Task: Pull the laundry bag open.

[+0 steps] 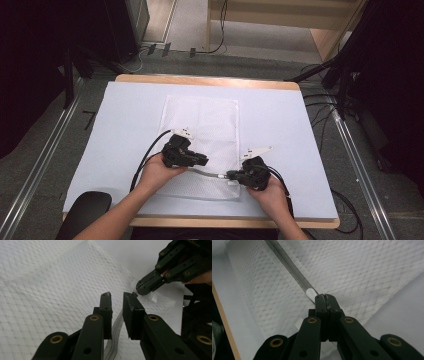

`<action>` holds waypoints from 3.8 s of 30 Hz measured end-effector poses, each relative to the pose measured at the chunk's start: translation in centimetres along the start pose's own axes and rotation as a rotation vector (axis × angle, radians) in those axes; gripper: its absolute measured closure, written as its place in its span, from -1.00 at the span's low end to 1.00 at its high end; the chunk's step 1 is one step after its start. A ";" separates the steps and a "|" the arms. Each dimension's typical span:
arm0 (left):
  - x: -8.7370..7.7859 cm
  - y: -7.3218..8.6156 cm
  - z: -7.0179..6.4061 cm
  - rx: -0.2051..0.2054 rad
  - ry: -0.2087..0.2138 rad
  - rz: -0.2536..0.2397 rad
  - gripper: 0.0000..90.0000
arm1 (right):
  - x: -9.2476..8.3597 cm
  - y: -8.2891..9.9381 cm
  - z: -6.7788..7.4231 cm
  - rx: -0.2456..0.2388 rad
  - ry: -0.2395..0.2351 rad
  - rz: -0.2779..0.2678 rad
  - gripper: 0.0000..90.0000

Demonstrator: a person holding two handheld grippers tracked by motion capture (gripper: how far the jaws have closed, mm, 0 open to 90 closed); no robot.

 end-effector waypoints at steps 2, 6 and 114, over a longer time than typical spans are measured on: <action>0.2 0.1 -0.3 0.008 0.001 0.004 0.69 | -0.3 0.1 -0.2 -0.005 0.007 -0.009 1.00; 1.0 0.4 -0.8 0.008 0.006 0.021 0.67 | -0.5 0.2 -0.5 -0.007 0.011 -0.003 1.00; 4.7 1.8 -1.4 -0.158 0.087 0.131 0.96 | -0.2 1.2 -1.2 -0.165 -0.076 -0.032 1.00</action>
Point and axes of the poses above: each handheld gripper's, and its own axes: x roughly forward along the jaws, y roughly out of its underside, z roughly to its left, the point moved 3 cm from there along x, roughly forward along the jaws, and after that the axes turned 13 degrees about -z, right-handed, at the moved point
